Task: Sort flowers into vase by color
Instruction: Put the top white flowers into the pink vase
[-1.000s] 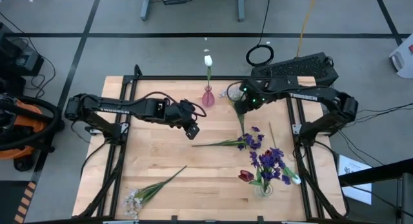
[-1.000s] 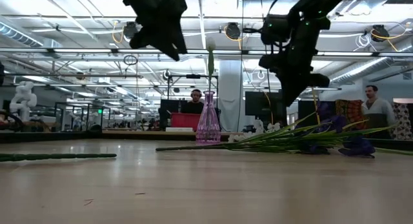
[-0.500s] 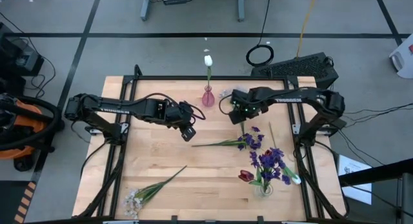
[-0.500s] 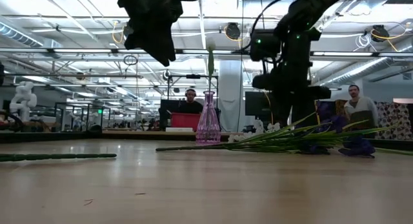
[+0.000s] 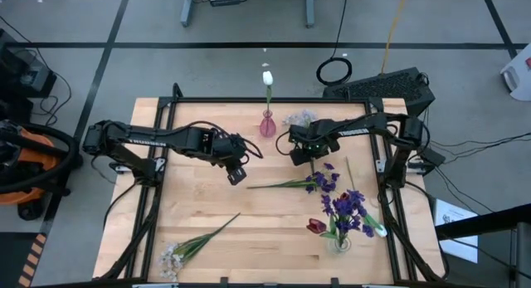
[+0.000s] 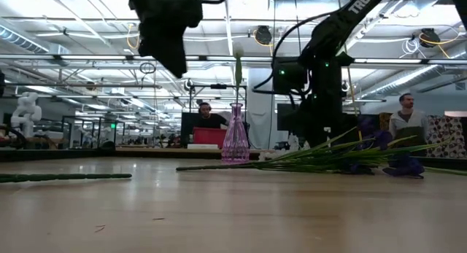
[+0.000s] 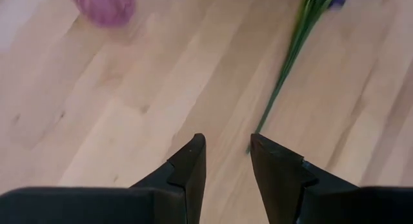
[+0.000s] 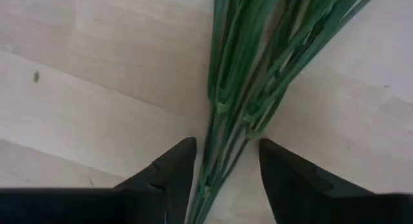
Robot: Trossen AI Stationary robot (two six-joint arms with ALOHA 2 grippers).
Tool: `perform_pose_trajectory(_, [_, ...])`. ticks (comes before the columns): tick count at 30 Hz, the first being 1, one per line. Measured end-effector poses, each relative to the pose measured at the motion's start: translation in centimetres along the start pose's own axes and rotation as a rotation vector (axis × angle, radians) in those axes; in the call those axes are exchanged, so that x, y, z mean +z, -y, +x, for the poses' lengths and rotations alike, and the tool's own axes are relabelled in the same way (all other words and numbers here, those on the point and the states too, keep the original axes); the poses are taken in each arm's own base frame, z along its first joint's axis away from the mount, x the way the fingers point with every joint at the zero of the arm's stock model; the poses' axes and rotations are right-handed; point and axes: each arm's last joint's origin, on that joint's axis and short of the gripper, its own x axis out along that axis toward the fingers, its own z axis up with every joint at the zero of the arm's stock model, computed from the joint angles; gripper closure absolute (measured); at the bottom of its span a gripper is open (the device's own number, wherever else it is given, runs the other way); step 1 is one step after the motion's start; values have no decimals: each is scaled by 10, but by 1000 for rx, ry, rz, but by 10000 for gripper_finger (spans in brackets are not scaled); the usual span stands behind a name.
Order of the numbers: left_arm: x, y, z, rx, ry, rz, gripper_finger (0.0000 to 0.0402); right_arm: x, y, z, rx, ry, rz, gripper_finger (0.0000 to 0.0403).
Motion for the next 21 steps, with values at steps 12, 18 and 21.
perform_pose_trajectory(12, [-37, -13, 24, 43, -231, 148, 274, -6, -8, 3, -3, 18, 14, 350])
perform_pose_trajectory(18, [-76, -26, 63, 2, -314, 142, 274, -8, -9, 4, 4, 20, 6, 392])
perform_pose_trajectory(21, [-91, -33, 74, 7, -342, 103, 274, -7, -10, 0, 30, 41, -25, 392])
